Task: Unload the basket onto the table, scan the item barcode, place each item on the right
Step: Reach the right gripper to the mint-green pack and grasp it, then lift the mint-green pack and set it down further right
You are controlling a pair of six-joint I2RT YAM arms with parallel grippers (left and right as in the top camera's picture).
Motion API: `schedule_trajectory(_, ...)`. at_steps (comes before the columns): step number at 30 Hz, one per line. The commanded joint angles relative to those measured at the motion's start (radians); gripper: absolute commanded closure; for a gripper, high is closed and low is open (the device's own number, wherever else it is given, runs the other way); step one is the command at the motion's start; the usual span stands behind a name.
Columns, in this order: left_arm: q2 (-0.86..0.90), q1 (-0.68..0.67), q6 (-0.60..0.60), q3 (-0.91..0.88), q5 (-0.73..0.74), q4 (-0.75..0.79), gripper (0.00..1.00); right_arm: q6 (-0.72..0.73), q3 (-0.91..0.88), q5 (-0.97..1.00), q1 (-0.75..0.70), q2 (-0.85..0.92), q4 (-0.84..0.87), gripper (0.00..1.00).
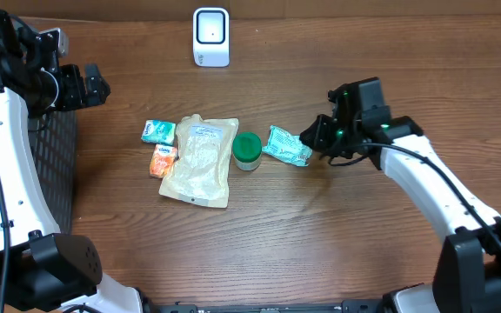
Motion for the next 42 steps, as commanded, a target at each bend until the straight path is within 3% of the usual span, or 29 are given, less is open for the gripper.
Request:
schedule_trajectory(1,-0.032,0.003,-0.01,0.017,0.015,0.001,0.0,0.122,0.023,0.043,0.021,0.061,0.005,0.94)
schedule_trajectory(25,-0.032,0.003,-0.01,0.017,0.015,0.001,0.0,0.144,0.024,0.096,0.019,0.225,0.056,0.96)
schedule_trajectory(42,-0.032,0.003,-0.01,0.017,0.015,0.001,0.01,-0.216,0.023,0.224,0.02,0.333,0.137,0.95)
